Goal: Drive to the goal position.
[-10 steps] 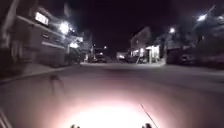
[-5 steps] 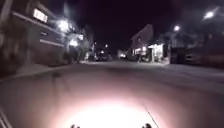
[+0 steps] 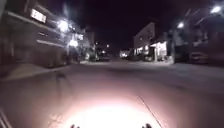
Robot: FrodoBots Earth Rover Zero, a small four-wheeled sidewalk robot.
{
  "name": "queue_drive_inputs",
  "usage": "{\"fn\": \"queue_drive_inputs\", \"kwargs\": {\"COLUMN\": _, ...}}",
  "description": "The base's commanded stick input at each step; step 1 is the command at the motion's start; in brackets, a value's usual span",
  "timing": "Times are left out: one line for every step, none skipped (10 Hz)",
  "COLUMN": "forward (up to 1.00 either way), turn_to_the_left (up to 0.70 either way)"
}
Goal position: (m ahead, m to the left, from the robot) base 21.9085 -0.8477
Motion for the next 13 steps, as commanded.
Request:
{"fn": "queue_drive_inputs", "kwargs": {"forward": 0.85, "turn_to_the_left": 0.0}}
{"fn": "queue_drive_inputs", "kwargs": {"forward": 0.85, "turn_to_the_left": 0.0}}
{"fn": "queue_drive_inputs", "kwargs": {"forward": 0.85, "turn_to_the_left": 0.0}}
{"fn": "queue_drive_inputs", "kwargs": {"forward": 0.85, "turn_to_the_left": 0.0}}
{"fn": "queue_drive_inputs", "kwargs": {"forward": 0.85, "turn_to_the_left": 0.0}}
{"fn": "queue_drive_inputs", "kwargs": {"forward": 0.85, "turn_to_the_left": 0.0}}
{"fn": "queue_drive_inputs", "kwargs": {"forward": 0.85, "turn_to_the_left": 0.0}}
{"fn": "queue_drive_inputs", "kwargs": {"forward": 0.85, "turn_to_the_left": 0.0}}
{"fn": "queue_drive_inputs", "kwargs": {"forward": 0.85, "turn_to_the_left": 0.0}}
{"fn": "queue_drive_inputs", "kwargs": {"forward": 0.85, "turn_to_the_left": 0.0}}
{"fn": "queue_drive_inputs", "kwargs": {"forward": 0.85, "turn_to_the_left": 0.0}}
{"fn": "queue_drive_inputs", "kwargs": {"forward": 0.85, "turn_to_the_left": 0.0}}
{"fn": "queue_drive_inputs", "kwargs": {"forward": 0.85, "turn_to_the_left": 0.0}}
